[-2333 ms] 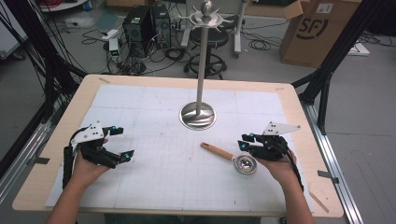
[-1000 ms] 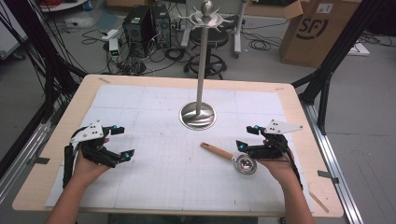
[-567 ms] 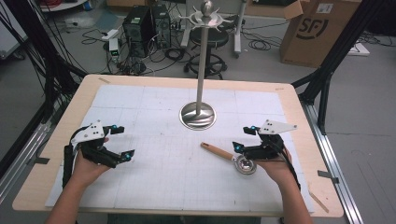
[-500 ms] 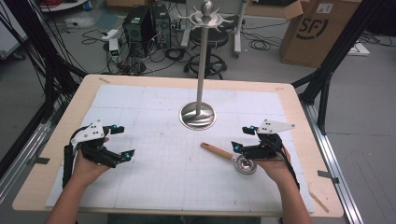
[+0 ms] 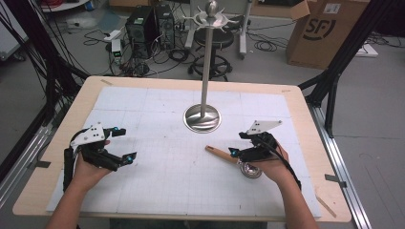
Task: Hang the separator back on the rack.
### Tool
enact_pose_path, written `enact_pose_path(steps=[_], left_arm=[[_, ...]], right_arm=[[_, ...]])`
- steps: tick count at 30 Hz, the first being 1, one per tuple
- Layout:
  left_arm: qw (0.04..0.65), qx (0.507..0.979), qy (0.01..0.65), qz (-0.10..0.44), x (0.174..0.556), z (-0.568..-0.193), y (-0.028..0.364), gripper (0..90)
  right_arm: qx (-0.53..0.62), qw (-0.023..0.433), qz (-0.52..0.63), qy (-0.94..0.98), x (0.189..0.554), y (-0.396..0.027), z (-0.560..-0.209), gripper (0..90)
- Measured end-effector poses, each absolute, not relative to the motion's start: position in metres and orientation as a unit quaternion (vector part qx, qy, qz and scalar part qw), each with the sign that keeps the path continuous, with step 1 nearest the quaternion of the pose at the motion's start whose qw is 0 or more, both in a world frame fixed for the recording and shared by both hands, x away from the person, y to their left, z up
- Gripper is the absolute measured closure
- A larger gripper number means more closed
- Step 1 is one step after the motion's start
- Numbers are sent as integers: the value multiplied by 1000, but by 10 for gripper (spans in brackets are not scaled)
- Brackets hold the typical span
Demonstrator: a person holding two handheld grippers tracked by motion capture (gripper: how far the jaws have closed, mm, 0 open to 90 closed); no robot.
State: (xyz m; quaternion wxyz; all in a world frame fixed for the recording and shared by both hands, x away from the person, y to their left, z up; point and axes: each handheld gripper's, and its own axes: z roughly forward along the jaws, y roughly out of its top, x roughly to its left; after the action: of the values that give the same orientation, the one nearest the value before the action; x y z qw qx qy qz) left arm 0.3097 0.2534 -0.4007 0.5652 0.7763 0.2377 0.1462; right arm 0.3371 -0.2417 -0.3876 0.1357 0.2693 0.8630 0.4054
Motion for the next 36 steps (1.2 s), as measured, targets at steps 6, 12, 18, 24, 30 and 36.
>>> enact_pose_path(steps=[6, 12, 18, 24, 30, 36], left_arm=[[565, 777, 238, 145, 310, -401, 253, 18], [563, 778, 237, 145, 310, -401, 253, 18], [562, 778, 238, 145, 310, -401, 253, 18], [562, 779, 238, 145, 310, -401, 253, 18], [562, 779, 239, 144, 310, -402, 252, 18], [561, 780, 237, 143, 311, -402, 252, 18]], right_arm=[[265, 123, 364, 884, 341, -230, -389, 269], [250, 116, 327, 904, 345, -218, -392, 280], [243, 111, 285, 920, 347, -209, -395, 294], [248, 103, 245, 932, 350, -202, -399, 317], [247, 91, 208, 942, 352, -196, -407, 383], [239, 92, 176, 951, 352, -194, -409, 480]])
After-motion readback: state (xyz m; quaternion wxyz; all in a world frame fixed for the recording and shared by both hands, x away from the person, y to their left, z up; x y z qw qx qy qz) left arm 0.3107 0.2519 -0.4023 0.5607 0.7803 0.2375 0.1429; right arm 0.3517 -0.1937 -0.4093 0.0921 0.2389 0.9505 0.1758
